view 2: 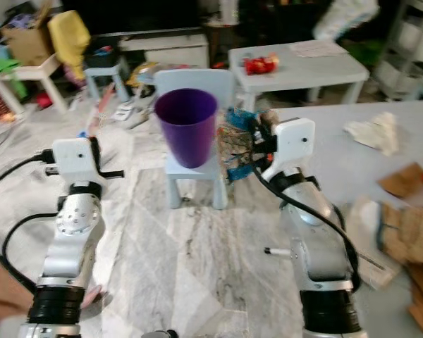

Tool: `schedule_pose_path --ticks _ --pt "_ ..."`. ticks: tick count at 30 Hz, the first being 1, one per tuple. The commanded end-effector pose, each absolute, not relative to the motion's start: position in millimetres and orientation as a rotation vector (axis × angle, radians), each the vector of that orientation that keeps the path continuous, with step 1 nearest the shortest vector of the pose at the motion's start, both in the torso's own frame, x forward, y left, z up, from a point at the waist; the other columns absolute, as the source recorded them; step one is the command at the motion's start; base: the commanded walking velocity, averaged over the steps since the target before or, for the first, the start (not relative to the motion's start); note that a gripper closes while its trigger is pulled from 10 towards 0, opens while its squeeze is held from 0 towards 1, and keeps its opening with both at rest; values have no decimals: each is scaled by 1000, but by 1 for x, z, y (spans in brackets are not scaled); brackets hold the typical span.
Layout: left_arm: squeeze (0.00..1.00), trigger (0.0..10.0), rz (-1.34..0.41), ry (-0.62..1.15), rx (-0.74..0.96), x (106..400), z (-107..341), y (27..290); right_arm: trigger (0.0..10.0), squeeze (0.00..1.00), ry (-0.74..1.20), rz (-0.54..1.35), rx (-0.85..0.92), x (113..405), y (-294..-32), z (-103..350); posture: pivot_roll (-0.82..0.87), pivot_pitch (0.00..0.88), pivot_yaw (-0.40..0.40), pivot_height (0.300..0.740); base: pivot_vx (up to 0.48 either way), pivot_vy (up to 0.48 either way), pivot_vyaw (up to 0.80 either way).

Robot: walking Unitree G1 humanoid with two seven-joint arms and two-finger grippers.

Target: Picking trash to rubbish bin

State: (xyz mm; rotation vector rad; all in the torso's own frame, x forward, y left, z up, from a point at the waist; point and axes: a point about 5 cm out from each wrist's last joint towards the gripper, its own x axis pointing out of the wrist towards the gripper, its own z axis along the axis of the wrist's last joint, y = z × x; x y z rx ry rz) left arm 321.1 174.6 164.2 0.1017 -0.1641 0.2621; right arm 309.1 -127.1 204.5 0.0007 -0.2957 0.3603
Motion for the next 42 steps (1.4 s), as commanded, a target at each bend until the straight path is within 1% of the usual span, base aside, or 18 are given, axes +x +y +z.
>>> schedule_pose_path --ticks 1,11,20,42 --pt "0 0 251 -168 90 322 166 171 0 0 -311 343 -4 309 -132 208 -26 71 14 740 0 0 0" --pt "0 0 211 -190 32 323 171 169 0 0 -319 342 8 309 -132 210 -26 70 13 740 0 0 0" --pt "0 0 204 -196 23 324 172 168 0 0 -321 343 4 309 -132 210 -29 67 14 740 0 0 0" --pt "0 0 192 -192 16 325 170 167 0 0 -321 349 -1 311 -132 210 -34 62 11 740 299 0 0"
